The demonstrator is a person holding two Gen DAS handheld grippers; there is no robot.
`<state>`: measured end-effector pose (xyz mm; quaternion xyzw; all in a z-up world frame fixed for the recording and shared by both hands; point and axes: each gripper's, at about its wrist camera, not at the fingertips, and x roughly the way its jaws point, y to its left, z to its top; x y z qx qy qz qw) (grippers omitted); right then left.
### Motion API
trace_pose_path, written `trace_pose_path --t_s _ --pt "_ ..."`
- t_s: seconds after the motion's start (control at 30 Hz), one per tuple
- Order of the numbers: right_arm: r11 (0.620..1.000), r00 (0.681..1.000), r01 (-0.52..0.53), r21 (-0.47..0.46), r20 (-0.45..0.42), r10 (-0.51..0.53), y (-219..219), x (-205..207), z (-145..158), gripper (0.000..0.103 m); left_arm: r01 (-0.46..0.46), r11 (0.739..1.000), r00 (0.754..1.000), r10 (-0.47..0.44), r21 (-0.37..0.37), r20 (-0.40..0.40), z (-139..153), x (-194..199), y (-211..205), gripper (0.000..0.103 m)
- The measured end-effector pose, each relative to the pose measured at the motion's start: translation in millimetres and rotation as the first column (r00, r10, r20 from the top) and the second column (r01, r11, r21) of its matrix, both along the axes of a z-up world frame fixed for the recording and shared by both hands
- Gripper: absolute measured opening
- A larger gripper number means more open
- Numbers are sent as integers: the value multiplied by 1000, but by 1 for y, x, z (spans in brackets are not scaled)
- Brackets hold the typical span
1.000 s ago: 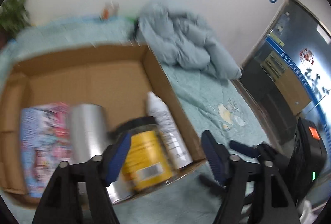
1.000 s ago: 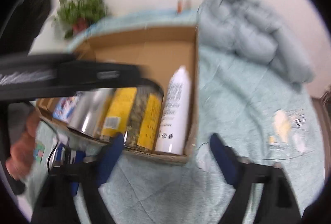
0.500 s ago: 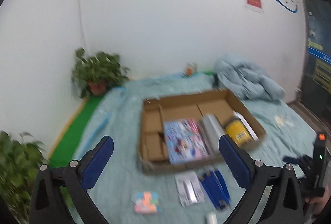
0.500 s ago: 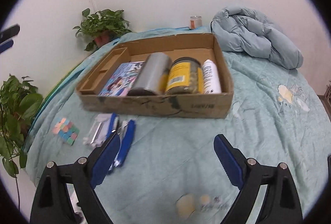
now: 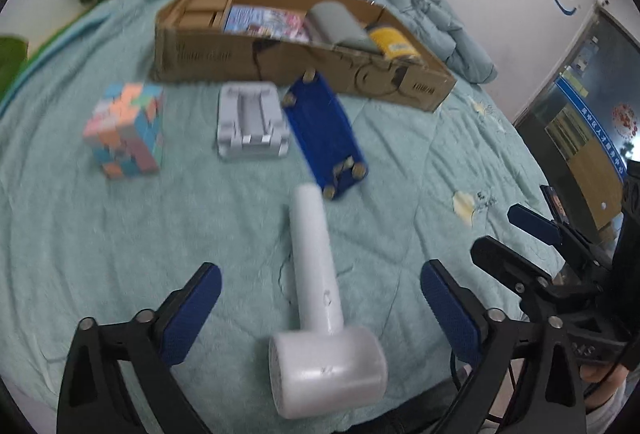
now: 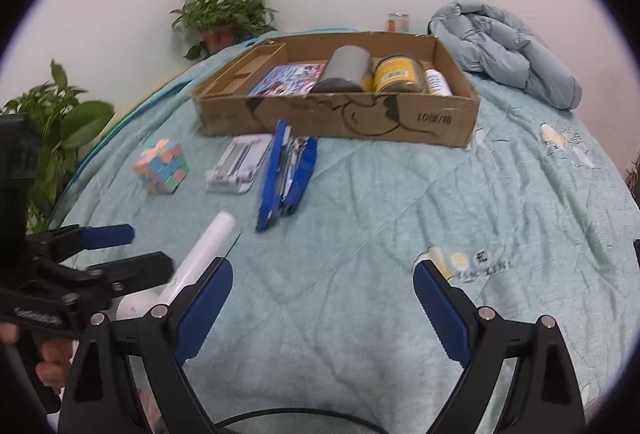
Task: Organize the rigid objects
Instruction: 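Move the left tool to the white hair dryer and grasp its body, then lift the hair dryer with the left tool and carry it over the box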
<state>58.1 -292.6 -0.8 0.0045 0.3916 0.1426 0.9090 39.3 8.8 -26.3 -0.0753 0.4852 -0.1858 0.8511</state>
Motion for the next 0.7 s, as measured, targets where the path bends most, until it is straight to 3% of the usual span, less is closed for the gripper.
trace_pose_path --t_s 0.07,0.17,0.27,0.37,0.57,0.7 --pt "999 999 -34 1 -7 34 6 -6 -3 92 5 998 998 -9 -57 -61 -13 1 5 90" --pt "997 997 -80 18 -14 81 13 -14 -7 92 19 991 990 -37 -129 -139 -27 8 5 74" --pt "986 988 -150 66 -13 151 19 -23 -9 90 12 990 984 -36 -140 -175 -36 10 2 69" --pt "975 978 -201 97 -42 206 25 -31 -19 89 -35 975 969 -20 -218 -247 -44 14 6 69" --pt "941 943 -295 167 -107 315 37 -42 -41 79 -21 965 948 -63 -261 -311 -52 18 -8 69" --pt "937 935 -325 124 -108 338 50 -43 -45 75 -18 955 942 -83 -297 -324 -53 27 -23 69"
